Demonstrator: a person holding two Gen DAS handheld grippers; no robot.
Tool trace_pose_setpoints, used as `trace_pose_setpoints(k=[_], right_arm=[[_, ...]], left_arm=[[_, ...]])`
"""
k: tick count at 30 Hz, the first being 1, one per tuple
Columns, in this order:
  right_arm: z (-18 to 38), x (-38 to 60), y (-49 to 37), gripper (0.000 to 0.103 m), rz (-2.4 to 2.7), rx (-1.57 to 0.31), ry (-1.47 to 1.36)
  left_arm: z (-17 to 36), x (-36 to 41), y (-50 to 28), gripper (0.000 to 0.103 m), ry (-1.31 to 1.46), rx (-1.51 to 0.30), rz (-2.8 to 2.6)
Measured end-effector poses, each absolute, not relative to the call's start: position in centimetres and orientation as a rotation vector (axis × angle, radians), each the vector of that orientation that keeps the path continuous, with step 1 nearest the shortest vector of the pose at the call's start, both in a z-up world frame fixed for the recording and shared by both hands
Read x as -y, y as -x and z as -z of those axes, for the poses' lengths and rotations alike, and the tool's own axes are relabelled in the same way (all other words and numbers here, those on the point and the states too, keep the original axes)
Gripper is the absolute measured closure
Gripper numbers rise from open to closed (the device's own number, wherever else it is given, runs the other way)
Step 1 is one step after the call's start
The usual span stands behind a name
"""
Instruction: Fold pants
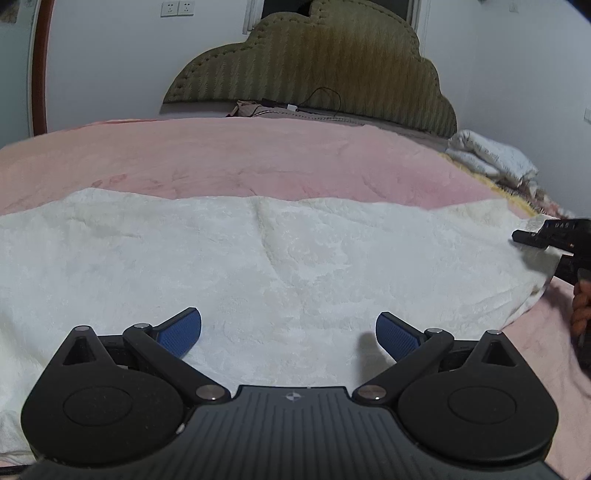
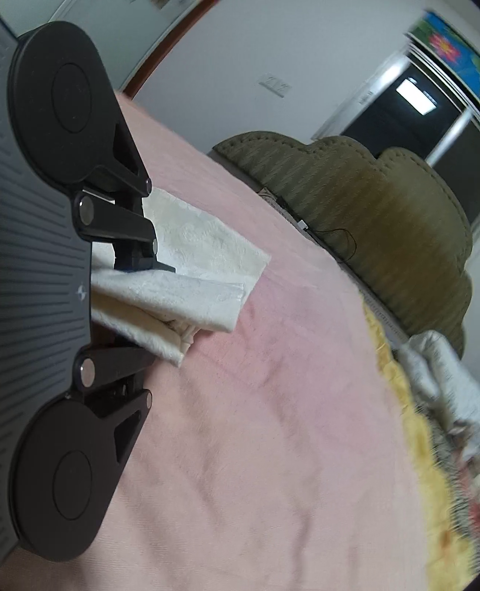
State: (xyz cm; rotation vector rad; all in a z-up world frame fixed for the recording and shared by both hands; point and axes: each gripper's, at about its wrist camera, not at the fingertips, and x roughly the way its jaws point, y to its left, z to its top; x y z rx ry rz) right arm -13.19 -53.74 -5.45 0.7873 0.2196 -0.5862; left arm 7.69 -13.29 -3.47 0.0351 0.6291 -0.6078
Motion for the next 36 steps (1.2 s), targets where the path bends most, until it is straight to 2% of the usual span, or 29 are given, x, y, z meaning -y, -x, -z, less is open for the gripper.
trace_pose_setpoints(k=[5, 10, 14, 21, 26, 29, 30, 31, 33, 36], right_arm=[[1.1, 47.5, 9.7, 0.088, 0.530, -0.264, -0.346], [-0.7, 40.5, 6.4, 0.089, 0.417, -0.284, -0.069], [-0.7, 36.8, 5.3, 0.089, 0.322, -0.293, -0.080], [-0.5, 32.4, 4.4, 0.089, 0.219, -0.313, -0.079], [-0.6, 29.1, 4.4, 0.088, 0.184, -0.308, 0.049], [-0.3, 26.4, 4.6, 0.088, 0.158, -0.305, 0.211], [-0.1, 25.5, 4.6, 0.088, 0.154, -0.305, 0.271], [0.2, 24.5, 4.7, 0.088, 0.154, -0.305, 0.341], [0.8, 22.9, 4.4, 0.088, 0.158, -0.311, 0.445], [1.3, 21.5, 3.6, 0.088, 0.125, -0.325, 0.470]], left_arm=[[2.9, 9.8, -9.5, 0.001, 0.300, -0.701, 0.671], [3.2, 6.8, -11.8, 0.001, 0.703, -0.812, 0.770], [3.5, 7.7, -12.9, 0.000, 0.913, -0.916, 0.897], [5.0, 12.2, -14.0, 0.000, 1.031, -1.082, 0.927], [5.9, 13.0, -16.6, 0.000, 1.166, -1.140, 0.825], [5.9, 12.3, -17.9, 0.003, 1.202, -1.105, 0.798], [5.8, 11.9, -18.2, 0.019, 1.185, -1.087, 0.792], [5.5, 11.6, -18.6, 0.051, 1.149, -1.086, 0.781], [4.7, 10.9, -19.6, 0.082, 1.055, -1.124, 0.766], [2.7, 9.3, -20.0, 0.091, 0.876, -1.075, 0.744]])
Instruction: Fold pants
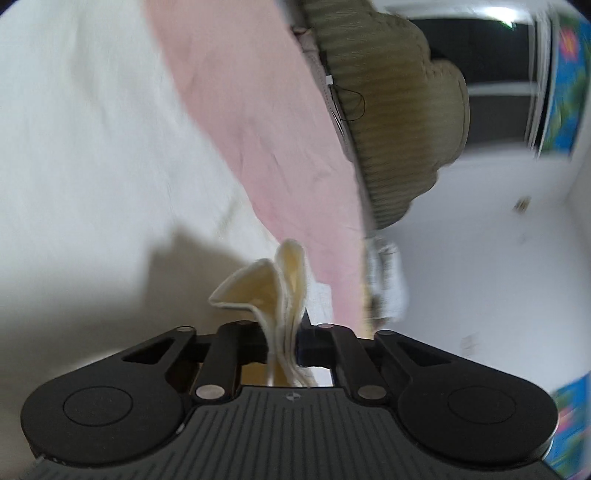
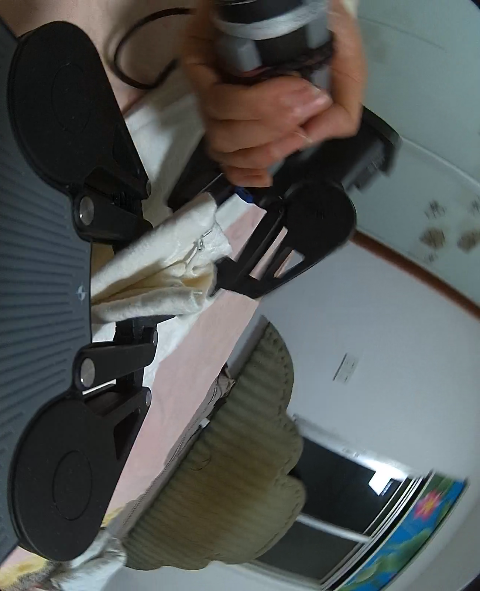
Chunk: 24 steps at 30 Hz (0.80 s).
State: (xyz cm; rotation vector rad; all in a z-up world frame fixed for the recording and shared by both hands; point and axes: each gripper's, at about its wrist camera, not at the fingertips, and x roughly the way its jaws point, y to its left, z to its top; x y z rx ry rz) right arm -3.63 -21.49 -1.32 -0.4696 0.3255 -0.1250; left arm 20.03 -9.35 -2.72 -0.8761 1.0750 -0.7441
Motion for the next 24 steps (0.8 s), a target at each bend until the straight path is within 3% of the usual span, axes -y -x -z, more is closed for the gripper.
trace_pose_setpoints(k=[3, 9, 13, 14, 15, 16, 18, 20, 24], right_arm=[[1.2, 20.3, 2.5, 0.088, 0.073, -0.333, 0.437], [0.7, 17.4, -1.2, 0.088, -0.030, -0.345, 0.364], [1.0, 16.3, -4.5, 0.086, -0.082, -0.420, 0.313], [1.4, 16.1, -5.2, 0.079, -0.094, -0.461, 0.301], [1.8, 16.0, -5.8, 0.065, -0.106, -0.505, 0.289], [2.2, 15.8, -5.9, 0.060, -0.106, -0.530, 0.286], [2.3, 15.5, -4.7, 0.048, -0.087, -0.498, 0.313], [1.7, 15.9, -2.8, 0.042, -0.127, -0.475, 0.318], [-0.1, 17.7, 2.0, 0.042, -0.274, -0.385, 0.223]], left_arm=[[0.2, 7.8, -20.5, 0.096, 0.692, -1.001, 0.706], [-4.3, 5.9, -20.7, 0.095, 0.374, -0.847, 0.621], [-3.8, 6.7, -20.5, 0.069, 0.147, -0.836, 0.497], [-3.4, 6.5, -20.7, 0.059, 0.124, -0.864, 0.465], [-3.2, 6.1, -20.6, 0.046, 0.117, -0.874, 0.412], [-3.1, 5.5, -20.4, 0.041, 0.117, -0.857, 0.368], [-3.7, 4.2, -19.8, 0.032, 0.096, -0.798, 0.314], [-4.5, 2.7, -18.7, 0.030, 0.035, -0.733, 0.223], [-5.7, 0.5, -16.6, 0.027, -0.113, -0.610, 0.002]])
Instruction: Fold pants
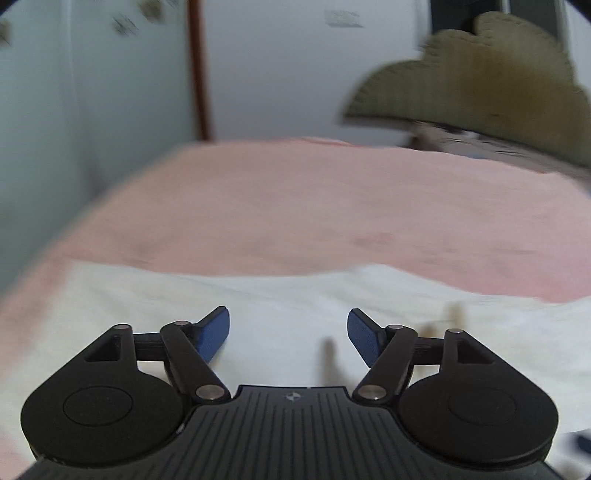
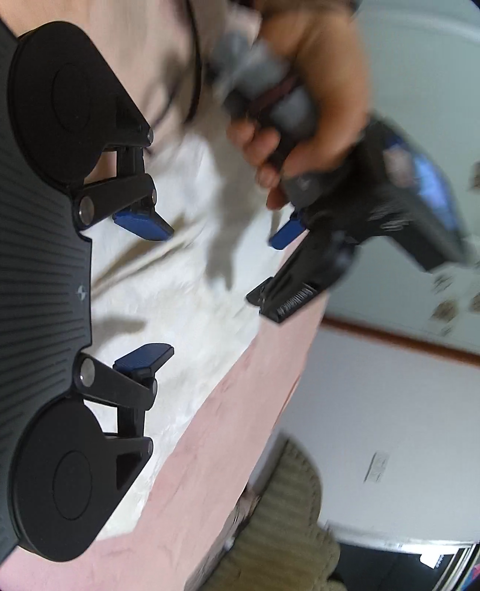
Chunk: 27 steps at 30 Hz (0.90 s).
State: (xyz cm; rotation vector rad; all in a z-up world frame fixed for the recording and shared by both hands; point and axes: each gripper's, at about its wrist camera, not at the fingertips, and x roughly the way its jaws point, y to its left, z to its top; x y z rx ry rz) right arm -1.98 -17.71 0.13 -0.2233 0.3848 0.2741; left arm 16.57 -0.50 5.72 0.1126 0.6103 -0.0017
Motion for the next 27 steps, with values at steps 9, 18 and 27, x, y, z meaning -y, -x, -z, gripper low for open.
trace_pose_setpoints(k=[9, 18, 27], right_arm=[[1.4, 19.9, 0.6, 0.042, -0.090, -0.536, 0.088], [1.1, 17.4, 2.8, 0.043, -0.115, -0.387, 0.239], [2.3, 15.0, 1.3, 0.043, -0.087, -0.407, 0.412]], left_arm=[[-1.6, 1.3, -9.9, 0.005, -0.407, -0.531, 0.070], [-2.7, 1.2, -9.2, 0.001, -0.259, -0.489, 0.166], [0.0, 1.9, -9.0, 0.000, -0.373, -0.527, 0.160]])
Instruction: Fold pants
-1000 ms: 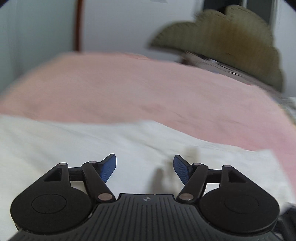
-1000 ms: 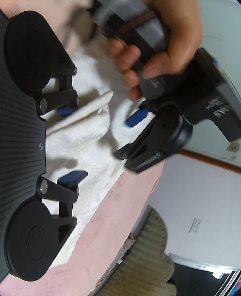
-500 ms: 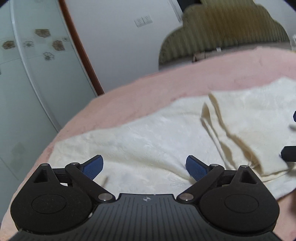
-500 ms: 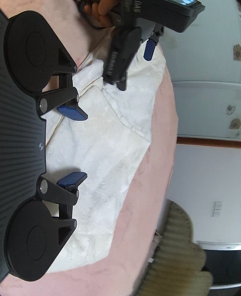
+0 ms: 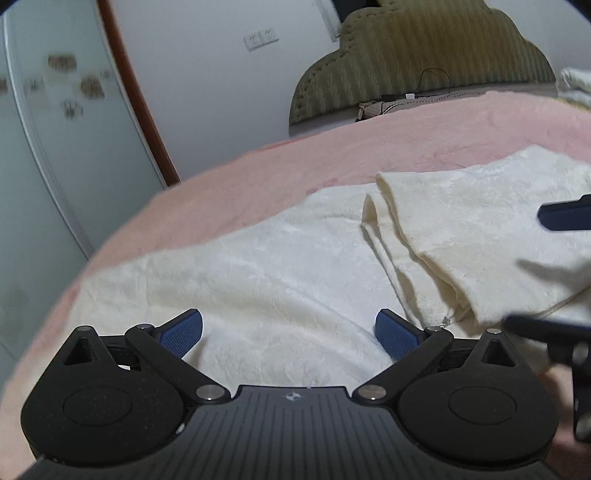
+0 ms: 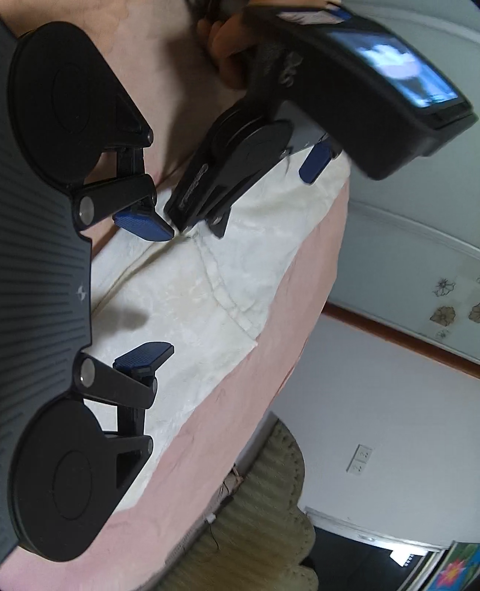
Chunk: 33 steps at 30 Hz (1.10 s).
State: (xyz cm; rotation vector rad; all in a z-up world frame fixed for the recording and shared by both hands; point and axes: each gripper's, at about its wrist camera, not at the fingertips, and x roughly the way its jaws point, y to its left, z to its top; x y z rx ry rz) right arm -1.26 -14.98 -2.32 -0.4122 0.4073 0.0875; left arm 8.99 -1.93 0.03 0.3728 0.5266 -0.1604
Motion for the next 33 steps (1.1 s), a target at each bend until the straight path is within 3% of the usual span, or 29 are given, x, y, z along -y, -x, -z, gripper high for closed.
trace_pose_setpoints(k=[9, 14, 19, 21, 24, 27, 30, 32, 33], right_arm=[[2.9, 15.3, 0.9, 0.043, -0.051, -0.409, 0.422], [3.6, 14.1, 0.7, 0.043, -0.045, -0.401, 0.523], [4.5, 13.3, 0.4, 0.044, -0.036, -0.374, 0.637], [4.7, 13.1, 0.3, 0.067, -0.058, -0.373, 0.658], [4.7, 13.0, 0.3, 0.083, -0.066, -0.366, 0.655], [4.2, 13.7, 0.3, 0.085, -0.054, -0.343, 0.603], [3.5, 14.6, 0.2, 0.085, -0.058, -0.337, 0.531], [3.4, 15.1, 0.1, 0.085, -0.057, -0.338, 0.504], [3.4, 15.2, 0.1, 0.085, -0.053, -0.336, 0.497]], left_arm=[[-2.0, -2.2, -9.4, 0.004, 0.001, -0.580, 0.203], [-2.6, -3.9, -10.9, 0.006, 0.413, -0.736, 0.458], [-1.6, -3.7, -11.5, 0.009, 0.604, -0.825, 0.559], [-1.6, -3.1, -11.6, 0.009, 0.621, -0.847, 0.597], [-1.1, -2.4, -11.8, 0.009, 0.693, -0.898, 0.651], [-0.8, -1.6, -12.0, 0.010, 0.728, -0.910, 0.679], [0.0, -0.4, -13.0, 0.022, 0.761, -0.959, 0.687], [1.0, 0.4, -14.0, 0.034, 0.797, -1.018, 0.693], [1.6, 0.9, -14.4, 0.047, 0.817, -1.052, 0.689]])
